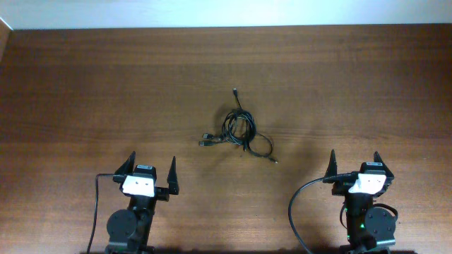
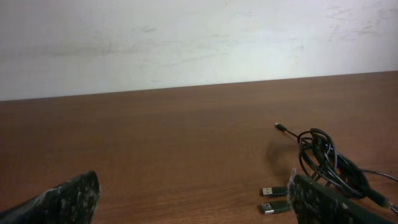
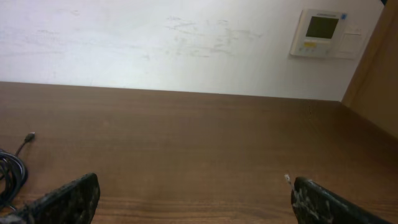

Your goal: Untangle cables

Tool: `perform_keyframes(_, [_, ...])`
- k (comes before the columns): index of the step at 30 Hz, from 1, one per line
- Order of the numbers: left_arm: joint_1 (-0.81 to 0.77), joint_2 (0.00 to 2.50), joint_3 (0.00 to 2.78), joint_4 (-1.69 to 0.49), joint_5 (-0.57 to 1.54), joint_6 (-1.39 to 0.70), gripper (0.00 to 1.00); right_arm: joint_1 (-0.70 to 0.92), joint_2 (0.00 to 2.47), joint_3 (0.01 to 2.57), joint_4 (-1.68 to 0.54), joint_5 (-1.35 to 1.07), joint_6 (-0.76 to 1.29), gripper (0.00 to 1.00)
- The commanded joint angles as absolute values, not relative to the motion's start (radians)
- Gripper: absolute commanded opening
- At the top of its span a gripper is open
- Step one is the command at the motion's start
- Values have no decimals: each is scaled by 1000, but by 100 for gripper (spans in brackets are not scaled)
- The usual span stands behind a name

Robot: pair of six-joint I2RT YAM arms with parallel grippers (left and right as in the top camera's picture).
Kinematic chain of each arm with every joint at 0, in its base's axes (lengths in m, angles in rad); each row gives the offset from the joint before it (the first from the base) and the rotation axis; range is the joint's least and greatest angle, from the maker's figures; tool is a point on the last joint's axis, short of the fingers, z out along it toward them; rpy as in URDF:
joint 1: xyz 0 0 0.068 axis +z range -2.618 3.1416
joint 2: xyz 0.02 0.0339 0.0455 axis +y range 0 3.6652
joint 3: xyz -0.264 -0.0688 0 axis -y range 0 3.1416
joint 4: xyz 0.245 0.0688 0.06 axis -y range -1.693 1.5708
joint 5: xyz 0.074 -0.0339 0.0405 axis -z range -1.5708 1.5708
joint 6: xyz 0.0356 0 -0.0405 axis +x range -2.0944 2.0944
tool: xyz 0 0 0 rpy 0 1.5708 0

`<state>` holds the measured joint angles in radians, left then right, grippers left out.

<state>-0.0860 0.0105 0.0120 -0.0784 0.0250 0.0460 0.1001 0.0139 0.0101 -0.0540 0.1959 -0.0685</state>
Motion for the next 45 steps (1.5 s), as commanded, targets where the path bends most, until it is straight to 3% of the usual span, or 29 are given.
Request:
perform_keyframes(1, [-91, 14, 9, -84, 11, 66, 99, 91, 7, 6, -64, 191, -72, 98])
perform_keyframes(43, [-91, 14, 9, -72, 12, 65, 99, 91, 7, 6, -64, 190, -72, 98])
perform_keyframes(45, [-91, 14, 9, -11, 134, 65, 99, 91, 7, 6, -64, 190, -71, 98])
